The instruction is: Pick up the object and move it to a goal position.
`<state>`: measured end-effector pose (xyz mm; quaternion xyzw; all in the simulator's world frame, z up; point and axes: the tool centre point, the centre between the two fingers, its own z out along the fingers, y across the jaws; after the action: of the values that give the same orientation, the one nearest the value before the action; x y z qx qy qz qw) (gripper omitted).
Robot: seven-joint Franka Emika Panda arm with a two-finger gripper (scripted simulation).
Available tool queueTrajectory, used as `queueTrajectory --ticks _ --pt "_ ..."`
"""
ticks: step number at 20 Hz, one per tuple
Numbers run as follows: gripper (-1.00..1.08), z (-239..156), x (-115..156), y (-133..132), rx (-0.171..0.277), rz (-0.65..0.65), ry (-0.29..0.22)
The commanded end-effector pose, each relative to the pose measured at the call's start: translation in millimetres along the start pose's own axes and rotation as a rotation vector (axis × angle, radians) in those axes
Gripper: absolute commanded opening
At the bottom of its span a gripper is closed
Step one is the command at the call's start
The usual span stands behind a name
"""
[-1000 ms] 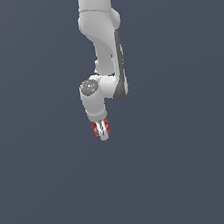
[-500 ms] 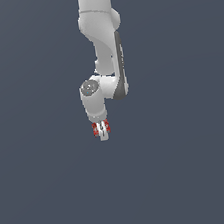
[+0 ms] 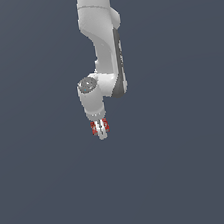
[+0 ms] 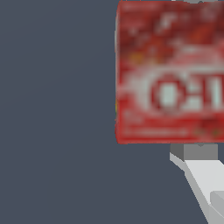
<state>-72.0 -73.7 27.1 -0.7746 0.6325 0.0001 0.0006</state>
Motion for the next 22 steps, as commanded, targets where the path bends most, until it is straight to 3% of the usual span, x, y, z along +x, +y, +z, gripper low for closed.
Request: queueTrajectory --ticks 1,14,22 --pt "-1.0 -10 4 3 0.001 0.001 0.0" --pt "-1.0 -98 42 28 -0.001 0.002 -0.001" --pt "-1.0 -127 56 35 -0.001 0.001 0.0"
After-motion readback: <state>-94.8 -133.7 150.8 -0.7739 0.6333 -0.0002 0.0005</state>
